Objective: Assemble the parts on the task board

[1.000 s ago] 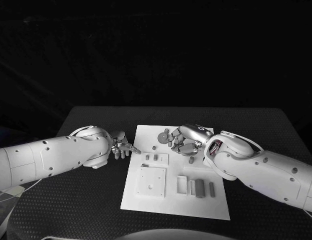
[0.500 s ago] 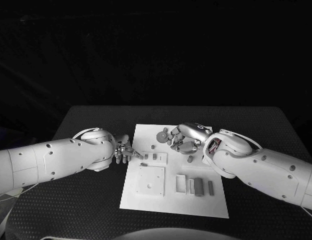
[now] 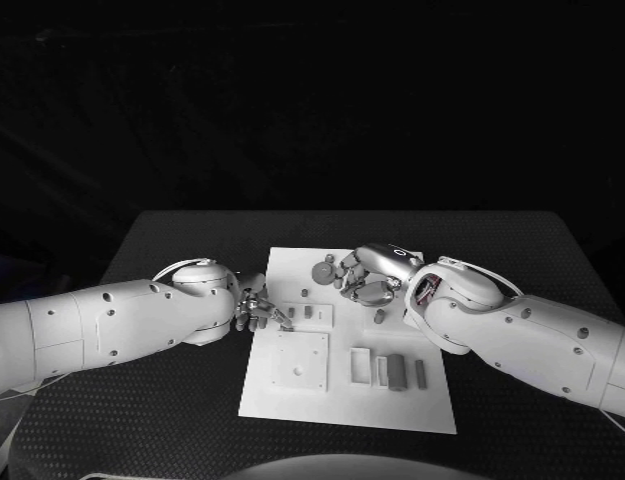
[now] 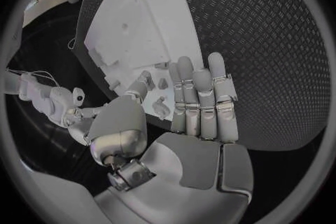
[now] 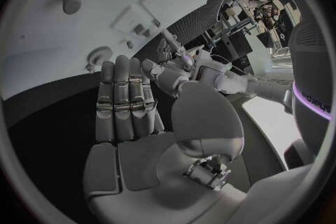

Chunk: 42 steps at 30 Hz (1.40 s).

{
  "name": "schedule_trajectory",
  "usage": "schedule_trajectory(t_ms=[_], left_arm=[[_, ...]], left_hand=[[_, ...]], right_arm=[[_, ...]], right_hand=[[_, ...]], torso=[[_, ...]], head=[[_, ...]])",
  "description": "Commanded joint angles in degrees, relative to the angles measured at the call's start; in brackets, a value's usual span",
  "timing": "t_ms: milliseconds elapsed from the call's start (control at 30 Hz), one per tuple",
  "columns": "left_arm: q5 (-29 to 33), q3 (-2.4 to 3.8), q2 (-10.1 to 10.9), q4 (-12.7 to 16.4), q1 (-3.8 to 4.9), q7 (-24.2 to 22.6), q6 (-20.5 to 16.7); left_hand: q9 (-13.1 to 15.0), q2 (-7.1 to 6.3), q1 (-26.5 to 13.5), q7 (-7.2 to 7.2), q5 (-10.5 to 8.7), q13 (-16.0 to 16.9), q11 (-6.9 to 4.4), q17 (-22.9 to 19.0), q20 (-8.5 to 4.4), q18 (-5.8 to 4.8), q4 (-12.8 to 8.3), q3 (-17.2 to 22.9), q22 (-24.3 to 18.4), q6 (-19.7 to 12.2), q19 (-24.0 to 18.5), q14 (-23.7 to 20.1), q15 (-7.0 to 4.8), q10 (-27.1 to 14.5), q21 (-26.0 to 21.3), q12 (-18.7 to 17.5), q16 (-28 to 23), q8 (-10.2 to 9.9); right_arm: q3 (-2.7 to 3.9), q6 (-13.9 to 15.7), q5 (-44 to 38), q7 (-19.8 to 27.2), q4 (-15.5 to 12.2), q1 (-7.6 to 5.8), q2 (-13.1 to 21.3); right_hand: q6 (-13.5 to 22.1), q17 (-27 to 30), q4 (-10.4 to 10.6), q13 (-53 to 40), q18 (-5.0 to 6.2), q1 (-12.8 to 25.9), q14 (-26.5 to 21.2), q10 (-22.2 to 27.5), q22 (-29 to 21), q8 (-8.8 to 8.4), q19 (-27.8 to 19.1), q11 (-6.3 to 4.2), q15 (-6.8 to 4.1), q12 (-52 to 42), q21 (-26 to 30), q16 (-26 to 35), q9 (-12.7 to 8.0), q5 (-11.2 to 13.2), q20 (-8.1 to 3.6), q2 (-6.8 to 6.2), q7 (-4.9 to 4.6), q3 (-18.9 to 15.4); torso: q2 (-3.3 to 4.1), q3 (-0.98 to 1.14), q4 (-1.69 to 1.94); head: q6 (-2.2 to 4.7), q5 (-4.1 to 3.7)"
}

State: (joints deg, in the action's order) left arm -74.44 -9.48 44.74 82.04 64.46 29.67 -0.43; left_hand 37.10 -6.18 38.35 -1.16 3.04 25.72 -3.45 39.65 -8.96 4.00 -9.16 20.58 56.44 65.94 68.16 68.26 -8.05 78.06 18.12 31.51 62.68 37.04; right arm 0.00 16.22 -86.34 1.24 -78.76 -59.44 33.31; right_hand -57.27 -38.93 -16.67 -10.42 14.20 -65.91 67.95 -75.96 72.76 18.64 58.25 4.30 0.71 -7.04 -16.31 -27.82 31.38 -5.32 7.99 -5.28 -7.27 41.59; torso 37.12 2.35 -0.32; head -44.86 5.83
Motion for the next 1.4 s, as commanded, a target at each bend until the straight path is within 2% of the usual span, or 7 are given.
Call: schedule_trajectory(t_ms=[33, 233, 567, 633, 733, 1067, 1400], left_arm=[[-2.8, -0.02, -0.7, -0.1, 0.04, 0.7, 1.9], [-3.4, -0.08, -1.3, -0.4, 0.02, 0.8, 2.2], [-3.7, -0.50, -2.2, -0.8, 0.00, 0.8, 2.7], [-3.7, -0.56, -2.3, -1.0, 0.00, 0.8, 2.9], [-3.8, -0.60, -2.4, -1.2, -0.01, 0.8, 2.8], [-3.8, -0.61, -2.7, -1.8, -0.02, 0.7, 2.7], [-3.8, -0.60, -2.8, -2.2, -0.05, 0.6, 3.1]], left_hand=[[0.4, 1.22, 0.1, -0.30, -0.12, 0.5, -0.18, 0.0, -0.43, -1.22, -0.8, -0.7, 0.6, 0.4, 0.5, 0.8, -0.02, 0.7, 0.4, 0.6, 0.6, 1.0], [0.8, 3.41, 1.0, -0.80, 0.25, 1.2, -0.39, -0.2, -1.01, -1.55, -2.4, -1.3, 1.4, 0.8, 1.0, 1.5, -0.14, 1.3, 0.7, 1.4, 1.4, 2.2], [1.0, 5.42, 1.7, -1.16, 1.32, 1.8, -0.51, -0.6, -1.66, -2.04, -4.0, -1.6, 2.3, 1.1, 1.6, 2.0, -0.18, 1.8, 0.8, 2.1, 2.3, 3.5], [1.0, 5.48, 1.9, -1.19, 1.29, 1.9, -0.51, -0.7, -1.70, -2.06, -4.1, -1.5, 2.3, 1.1, 1.6, 2.0, -0.17, 1.9, 0.8, 2.2, 2.3, 3.5], [0.9, 3.60, 3.5, -1.24, -0.07, 2.1, -0.48, -1.1, -1.99, -2.48, -1.9, 3.3, 2.8, 1.2, 2.1, 2.2, -0.12, 2.0, 0.7, 2.4, 2.7, 4.1], [0.8, 5.42, 2.5, -1.26, 0.01, 2.3, -0.44, -1.4, -2.35, -2.90, -0.3, 4.3, 3.4, 1.1, 2.1, 2.2, -0.03, 2.1, 0.6, 2.6, 3.1, 4.6], [0.8, 6.58, 3.3, -1.32, 0.11, 2.5, -0.44, -1.7, -2.66, -3.17, -1.1, 4.8, 4.0, 1.0, 2.0, 2.2, -0.03, 2.1, 0.5, 2.8, 3.5, 4.9]], right_arm=[[0.03, -0.3, -0.4, -0.1, -0.1, 0.00, 0.0], [0.03, -0.4, -0.4, -0.1, 0.0, 0.00, 0.0], [0.03, -0.5, -0.4, -0.2, -0.1, 0.00, 0.0], [0.03, -0.5, -0.4, -0.2, -0.1, 0.00, 0.0], [0.03, -0.6, -0.4, -0.2, -0.1, 0.00, 0.0], [0.03, -0.7, -0.4, -0.2, -0.1, 0.00, 0.0], [0.03, -0.8, -0.4, -0.2, 0.0, 0.01, 0.1]], right_hand=[[0.4, -0.1, 0.0, -0.1, 0.80, 0.4, -0.1, 0.4, 0.1, -0.29, -0.3, -0.12, 0.18, 0.2, 0.4, 0.3, 0.1, 0.1, -0.01, -0.02, 0.03, -0.3], [0.4, -0.1, 0.0, -0.1, 0.80, 0.4, -0.1, 0.4, 0.1, -0.29, -0.3, -0.12, 0.18, 0.2, 0.4, 0.3, 0.1, 0.1, -0.01, -0.01, 0.03, -0.3], [0.4, -0.1, 0.0, -0.1, 0.80, 0.5, -0.1, 0.4, 0.1, -0.30, -0.3, -0.12, 0.19, 0.2, 0.4, 0.4, 0.1, 0.1, -0.01, 0.02, 0.04, -0.3], [0.4, -0.1, 0.0, -0.1, 0.80, 0.5, -0.1, 0.4, 0.1, -0.30, -0.3, -0.12, 0.19, 0.2, 0.4, 0.4, 0.1, 0.1, -0.01, 0.02, 0.04, -0.3], [0.4, -0.1, 0.0, -0.1, 0.80, 0.5, -0.1, 0.4, 0.1, -0.30, -0.3, -0.12, 0.19, 0.2, 0.4, 0.4, 0.1, 0.1, -0.01, 0.03, 0.04, -0.3], [0.4, -0.2, 0.0, -0.1, 0.80, 0.5, 0.0, 0.4, 0.2, -0.30, -0.3, -0.13, 0.19, 0.2, 0.5, 0.4, 0.1, 0.1, 0.00, 0.07, 0.04, -0.2], [0.4, -0.2, 0.0, -0.1, 0.80, 0.5, 0.0, 0.4, 0.2, -0.30, -0.3, -0.13, 0.19, 0.2, 0.5, 0.4, 0.2, 0.1, 0.00, 0.12, 0.05, -0.2]], torso=[[0.00, 0.01, 0.00], [0.00, 0.02, -0.02], [-0.02, 0.03, 0.01], [-0.01, 0.00, 0.01], [-0.04, 0.01, 0.02], [-0.03, -0.02, 0.05], [0.00, -0.05, 0.01]], head=[[-0.05, -0.10], [-0.15, -0.19], [-0.23, -0.31], [-0.23, -0.34], [-0.24, -0.35], [-0.21, -0.49], [-0.26, -0.59]])
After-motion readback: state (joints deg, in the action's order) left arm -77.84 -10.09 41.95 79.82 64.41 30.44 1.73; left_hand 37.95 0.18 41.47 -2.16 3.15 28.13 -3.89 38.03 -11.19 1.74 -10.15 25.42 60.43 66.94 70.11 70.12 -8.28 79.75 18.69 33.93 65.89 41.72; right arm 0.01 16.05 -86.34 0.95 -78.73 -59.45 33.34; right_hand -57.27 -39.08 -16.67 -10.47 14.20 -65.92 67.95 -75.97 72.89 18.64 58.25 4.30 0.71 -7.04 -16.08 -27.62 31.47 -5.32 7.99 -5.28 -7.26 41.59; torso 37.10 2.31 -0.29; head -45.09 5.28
